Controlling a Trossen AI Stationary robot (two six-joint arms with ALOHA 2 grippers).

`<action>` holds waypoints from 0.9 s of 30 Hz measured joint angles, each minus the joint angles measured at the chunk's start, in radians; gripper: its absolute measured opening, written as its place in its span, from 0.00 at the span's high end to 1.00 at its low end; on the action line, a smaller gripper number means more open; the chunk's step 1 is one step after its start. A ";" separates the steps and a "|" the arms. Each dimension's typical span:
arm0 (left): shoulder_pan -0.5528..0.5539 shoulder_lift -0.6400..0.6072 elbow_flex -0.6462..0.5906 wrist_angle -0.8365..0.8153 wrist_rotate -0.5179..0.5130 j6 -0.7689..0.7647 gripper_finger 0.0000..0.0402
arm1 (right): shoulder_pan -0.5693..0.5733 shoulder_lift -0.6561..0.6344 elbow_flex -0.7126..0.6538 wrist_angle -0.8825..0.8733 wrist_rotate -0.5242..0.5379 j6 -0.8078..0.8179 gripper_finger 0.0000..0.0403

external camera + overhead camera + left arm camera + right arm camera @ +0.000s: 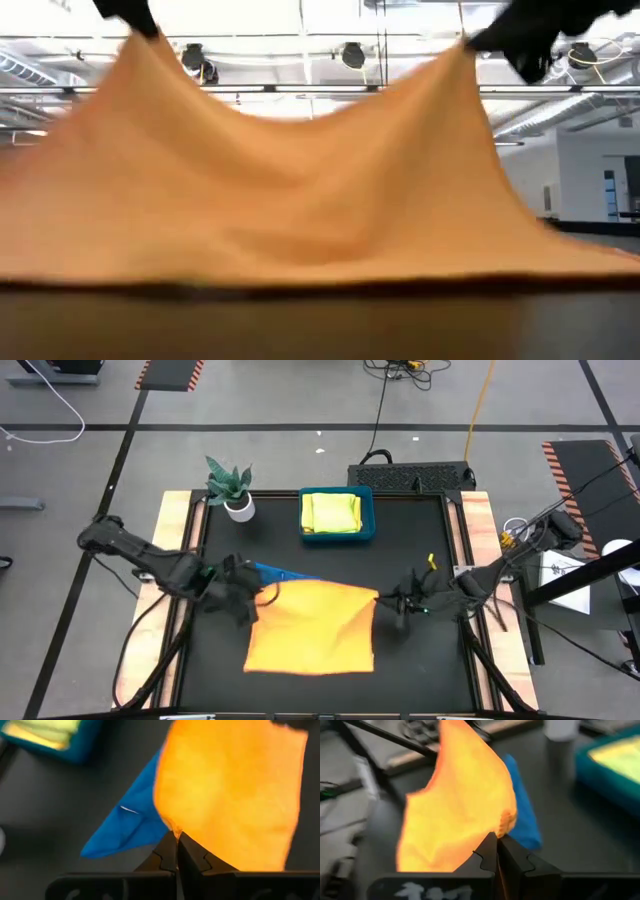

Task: Fold microfiber towels
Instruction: Fold the orange microfiber cloth

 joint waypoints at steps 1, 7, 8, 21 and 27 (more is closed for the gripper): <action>0.037 0.000 -0.031 0.038 0.039 0.034 0.99 | -0.016 0.000 -0.019 -0.019 -0.001 0.024 1.00; 0.223 0.001 -0.207 0.194 0.145 0.184 0.99 | -0.136 0.000 -0.140 -0.057 -0.034 0.096 1.00; 0.247 0.001 -0.230 0.208 0.149 0.201 0.99 | -0.158 0.000 -0.157 -0.057 -0.052 0.096 1.00; 0.191 0.001 -0.310 0.269 0.242 0.327 0.99 | -0.127 0.000 -0.197 0.163 -0.251 0.034 1.00; 0.046 0.001 -0.310 0.269 0.189 0.297 0.99 | -0.013 0.026 -0.197 0.308 -0.263 -0.025 1.00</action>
